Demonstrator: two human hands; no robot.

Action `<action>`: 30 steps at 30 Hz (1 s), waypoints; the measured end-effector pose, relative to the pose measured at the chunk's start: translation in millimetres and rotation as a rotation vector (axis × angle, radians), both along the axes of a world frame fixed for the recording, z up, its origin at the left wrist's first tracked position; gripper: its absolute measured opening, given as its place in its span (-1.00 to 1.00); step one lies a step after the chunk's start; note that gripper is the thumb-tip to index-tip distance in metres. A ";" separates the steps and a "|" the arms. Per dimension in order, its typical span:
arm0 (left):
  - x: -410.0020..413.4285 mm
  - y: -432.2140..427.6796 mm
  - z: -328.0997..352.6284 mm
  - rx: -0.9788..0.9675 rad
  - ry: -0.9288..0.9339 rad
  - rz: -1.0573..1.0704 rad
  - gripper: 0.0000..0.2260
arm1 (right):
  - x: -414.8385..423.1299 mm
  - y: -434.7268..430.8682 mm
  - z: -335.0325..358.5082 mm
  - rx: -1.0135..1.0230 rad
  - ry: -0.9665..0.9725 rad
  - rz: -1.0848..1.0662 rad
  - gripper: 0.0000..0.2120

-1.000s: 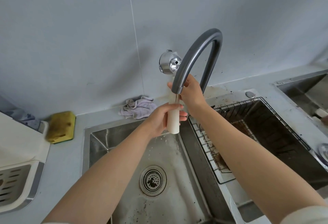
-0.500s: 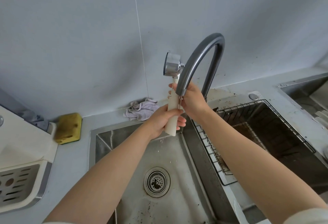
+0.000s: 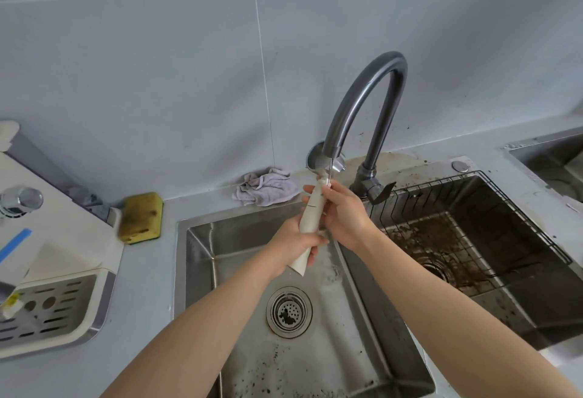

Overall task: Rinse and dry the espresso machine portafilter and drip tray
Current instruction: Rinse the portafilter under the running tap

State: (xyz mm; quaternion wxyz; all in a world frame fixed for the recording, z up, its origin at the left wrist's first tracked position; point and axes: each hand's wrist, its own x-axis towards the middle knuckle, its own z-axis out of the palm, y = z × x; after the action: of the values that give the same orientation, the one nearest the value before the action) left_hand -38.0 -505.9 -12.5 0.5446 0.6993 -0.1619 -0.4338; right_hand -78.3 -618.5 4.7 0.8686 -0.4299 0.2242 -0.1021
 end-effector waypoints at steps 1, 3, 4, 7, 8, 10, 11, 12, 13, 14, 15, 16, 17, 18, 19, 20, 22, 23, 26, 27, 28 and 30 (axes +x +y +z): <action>-3.2 0.7 -0.8 0.010 -0.029 0.006 -0.83 | -1.8 0.7 -3.0 -0.008 0.014 0.001 -0.87; -9.3 1.6 -3.4 0.019 -0.089 0.019 -0.84 | -4.3 2.2 -8.0 -0.014 0.028 0.000 -0.82; -12.1 1.8 -5.1 0.029 -0.122 0.026 -0.85 | -5.3 2.8 -10.1 -0.014 0.031 -0.001 -0.76; -18.6 2.0 -10.0 0.073 -0.186 0.062 -0.89 | -8.8 3.6 -12.6 -0.025 0.056 0.013 -0.77; -19.9 2.1 -11.2 0.085 -0.197 0.071 -0.89 | -10.5 3.6 -12.5 -0.031 0.067 0.024 -0.82; -20.6 2.2 -11.9 0.096 -0.206 0.077 -0.88 | -12.4 3.4 -10.6 -0.031 0.073 0.029 -0.86; -19.8 1.9 -11.2 0.098 -0.207 0.074 -0.86 | -12.5 2.7 -9.1 -0.030 0.070 0.028 -0.85; -18.5 1.7 -9.7 0.100 -0.206 0.068 -0.85 | -12.0 2.0 -7.0 -0.032 0.063 0.027 -0.85; -16.4 0.8 -7.3 0.097 -0.199 0.063 -0.84 | -11.0 0.7 -4.5 -0.037 0.053 0.026 -0.84; -13.8 -0.2 -4.7 0.088 -0.184 0.057 -0.85 | -9.4 -0.9 -1.4 -0.044 0.040 0.024 -0.85; -10.6 -1.7 -2.0 0.073 -0.164 0.052 -0.85 | -7.1 -2.8 1.7 -0.049 0.028 0.019 -0.84; -7.4 -3.5 0.6 0.055 -0.142 0.046 -0.86 | -4.7 -5.2 5.0 -0.054 0.018 0.015 -0.83; -4.3 -5.6 3.3 0.038 -0.124 0.040 -0.87 | -2.0 -7.6 8.4 -0.063 0.010 0.012 -0.82; -1.1 -7.9 5.6 0.022 -0.112 0.034 -0.87 | 0.5 -9.9 12.0 -0.074 0.002 0.013 -0.82; 1.9 -10.7 7.6 0.009 -0.102 0.026 -0.88 | 3.1 -12.3 15.3 -0.084 -0.005 0.015 -0.83; 4.8 -13.7 9.3 0.000 -0.092 0.021 -0.88 | 5.2 -14.8 18.6 -0.092 -0.010 0.017 -0.83; 10.2 -20.0 12.4 -0.011 -0.073 0.016 -0.90 | 8.8 -20.2 23.8 -0.113 -0.021 0.021 -0.81; 12.9 -23.3 13.9 -0.013 -0.066 0.016 -0.90 | 10.5 -22.9 25.5 -0.125 -0.026 0.022 -0.80; 19.8 -31.0 16.4 -0.034 -0.036 0.020 -0.89 | 15.0 -31.2 29.1 -0.146 -0.035 0.024 -0.81; 21.4 -33.1 17.2 -0.044 -0.028 0.020 -0.90 | 16.5 -33.5 29.8 -0.149 -0.040 0.024 -0.81; 22.9 -35.0 17.5 -0.050 -0.022 0.020 -0.90 | 18.1 -35.6 30.4 -0.154 -0.043 0.023 -0.80; 25.9 -39.6 17.6 -0.049 -0.025 0.013 -0.90 | 20.5 -39.9 31.8 -0.172 -0.040 0.019 -0.81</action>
State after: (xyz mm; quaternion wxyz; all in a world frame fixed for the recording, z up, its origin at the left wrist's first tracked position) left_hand -12.0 -545.6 5.1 0.5623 0.6921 -0.1748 -0.4175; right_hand -57.8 -658.4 36.6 0.8337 -0.5029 0.1932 -0.1214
